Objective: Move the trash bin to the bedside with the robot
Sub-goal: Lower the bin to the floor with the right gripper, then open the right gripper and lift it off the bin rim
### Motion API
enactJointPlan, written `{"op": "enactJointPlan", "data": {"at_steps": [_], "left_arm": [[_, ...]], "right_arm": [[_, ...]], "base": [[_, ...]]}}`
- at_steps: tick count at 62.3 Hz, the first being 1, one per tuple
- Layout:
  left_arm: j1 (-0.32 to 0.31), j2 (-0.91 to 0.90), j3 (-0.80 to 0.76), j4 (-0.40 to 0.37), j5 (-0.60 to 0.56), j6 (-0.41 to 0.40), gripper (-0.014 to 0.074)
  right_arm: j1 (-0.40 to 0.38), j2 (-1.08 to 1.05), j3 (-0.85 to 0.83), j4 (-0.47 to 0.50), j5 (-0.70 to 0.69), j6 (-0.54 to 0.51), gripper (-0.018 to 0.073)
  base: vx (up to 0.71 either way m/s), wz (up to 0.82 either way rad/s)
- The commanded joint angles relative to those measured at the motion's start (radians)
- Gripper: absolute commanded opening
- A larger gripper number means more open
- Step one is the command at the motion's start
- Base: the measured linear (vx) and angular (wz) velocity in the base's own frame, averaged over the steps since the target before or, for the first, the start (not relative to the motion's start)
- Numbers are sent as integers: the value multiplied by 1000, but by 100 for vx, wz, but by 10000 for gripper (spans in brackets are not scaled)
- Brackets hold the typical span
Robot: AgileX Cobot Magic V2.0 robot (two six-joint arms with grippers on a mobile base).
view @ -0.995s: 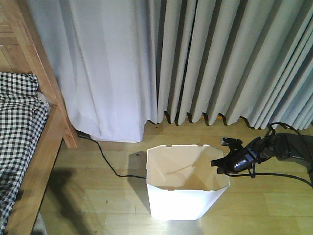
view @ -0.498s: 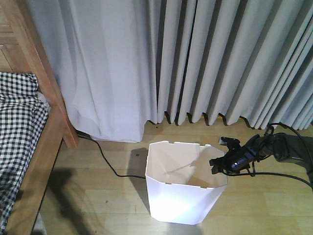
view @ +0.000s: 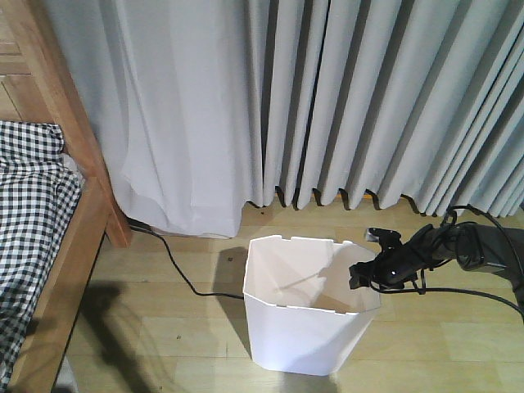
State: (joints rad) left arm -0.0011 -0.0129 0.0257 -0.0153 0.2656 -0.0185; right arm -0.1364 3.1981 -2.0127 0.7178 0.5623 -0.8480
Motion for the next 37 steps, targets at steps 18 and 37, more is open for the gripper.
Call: {"op": "enactJointPlan", "data": {"at_steps": [18,37], "left_arm": [[-2,-14,19,-3,-69,-4,-6],[-2,-14,19,-3,-69,-4,-6]], "right_arm": [[1,-286,264,63,-239,-58,518],[1,-636,693,319,-348,-444,518]], "base": [[0,0],[0,0]]}}
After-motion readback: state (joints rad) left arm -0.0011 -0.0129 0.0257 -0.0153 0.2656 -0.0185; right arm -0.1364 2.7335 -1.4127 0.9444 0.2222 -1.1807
